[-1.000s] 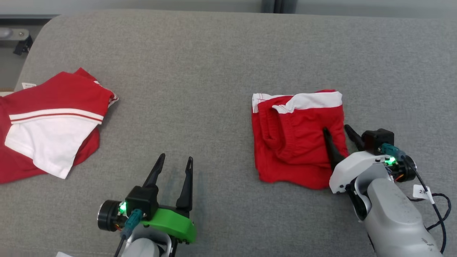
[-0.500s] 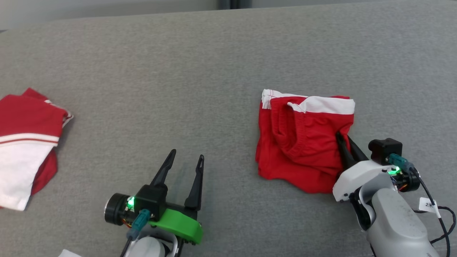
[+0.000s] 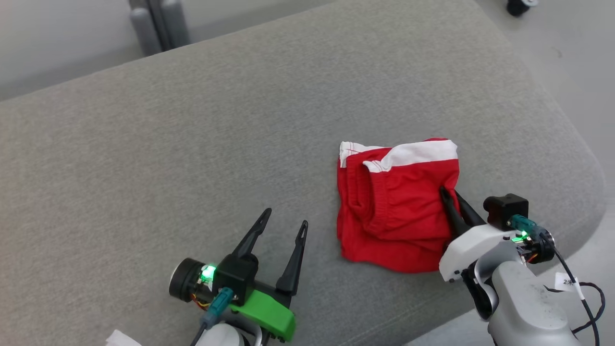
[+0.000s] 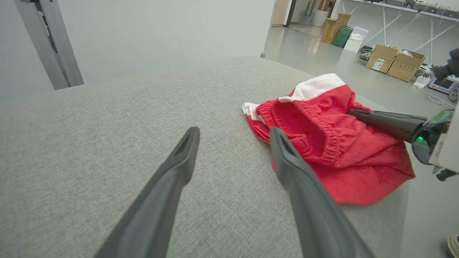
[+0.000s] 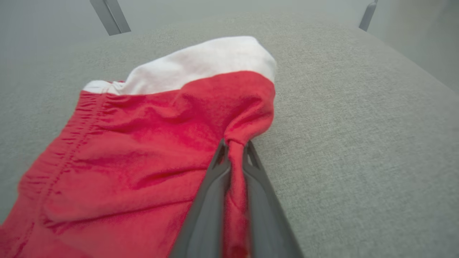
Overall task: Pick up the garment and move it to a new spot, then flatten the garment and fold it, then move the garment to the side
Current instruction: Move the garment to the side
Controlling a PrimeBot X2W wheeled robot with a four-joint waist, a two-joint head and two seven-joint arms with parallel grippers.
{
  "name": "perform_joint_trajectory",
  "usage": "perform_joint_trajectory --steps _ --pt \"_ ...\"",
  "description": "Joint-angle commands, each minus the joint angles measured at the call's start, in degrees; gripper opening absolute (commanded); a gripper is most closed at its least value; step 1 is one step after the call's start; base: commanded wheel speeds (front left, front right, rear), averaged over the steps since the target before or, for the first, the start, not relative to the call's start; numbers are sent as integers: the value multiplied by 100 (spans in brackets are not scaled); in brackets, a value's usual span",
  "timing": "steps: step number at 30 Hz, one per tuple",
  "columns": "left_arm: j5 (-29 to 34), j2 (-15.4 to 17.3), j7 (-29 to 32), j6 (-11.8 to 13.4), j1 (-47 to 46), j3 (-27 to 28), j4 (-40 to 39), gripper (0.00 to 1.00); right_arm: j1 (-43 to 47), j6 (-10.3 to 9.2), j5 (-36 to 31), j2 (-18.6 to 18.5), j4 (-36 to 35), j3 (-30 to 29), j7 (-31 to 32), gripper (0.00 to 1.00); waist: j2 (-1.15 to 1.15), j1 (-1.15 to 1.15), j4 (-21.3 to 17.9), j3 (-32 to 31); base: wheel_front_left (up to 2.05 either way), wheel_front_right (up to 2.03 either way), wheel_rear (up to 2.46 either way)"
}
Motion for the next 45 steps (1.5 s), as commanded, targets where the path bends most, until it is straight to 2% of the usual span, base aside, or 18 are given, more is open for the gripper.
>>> perform_joint_trajectory --steps 1,9,14,18,23,26,32,33,34,35,40,45 --pt "47 39 -4 -30 -53 -5 42 100 17 -11 -58 -19 -6 -3 -2 0 0 0 -553 16 0 0 0" --pt "314 39 -4 -139 -261 101 155 100 -425 -11 -511 -27 1 -289 -2 0 0 0 -207 513 0 0 0" --pt "512 80 -4 -208 -554 194 187 100 -1074 -11 -737 -226 34 -632 -2 0 0 0 151 1064 0 0 0" --pt "628 193 -4 -247 -818 252 126 100 -1770 -11 -985 -512 205 -990 -2 0 0 0 411 1621 0 0 0" --pt "707 323 -4 -280 -1111 273 54 100 -2517 -11 -1597 -1045 734 -1553 -2 0 0 0 679 2148 0 0 0" --pt "742 350 -3 -288 -1247 255 36 100 -2827 -11 -2055 -1399 1054 -2023 -2 0 0 0 823 2334 0 0 0" --pt "726 388 6 -282 -1335 319 35 100 -3148 -11 -2765 -1715 1139 -3161 -3 0 0 0 992 2408 0 0 0" --pt "720 384 9 -273 -1337 349 38 100 -3185 -11 -2850 -1740 1078 -3326 -2 3 0 0 1007 2409 0 0 0" --pt "716 387 13 -272 -1331 377 58 100 -3219 -11 -2992 -1746 989 -3477 -2 56 0 0 1025 2406 0 0 0" --pt "718 388 18 -272 -1320 400 74 100 -3223 -11 -3107 -1712 937 -3577 -2 100 0 0 1035 2396 0 0 0" --pt "676 361 30 -273 -1201 509 188 100 -3260 -11 -3331 -1375 418 -3937 -2 100 0 0 1069 2215 0 0 0" --pt "623 248 21 -249 -1038 631 192 100 -3035 -11 -2840 -970 -233 -3524 -2 100 0 0 1120 1819 0 0 0"
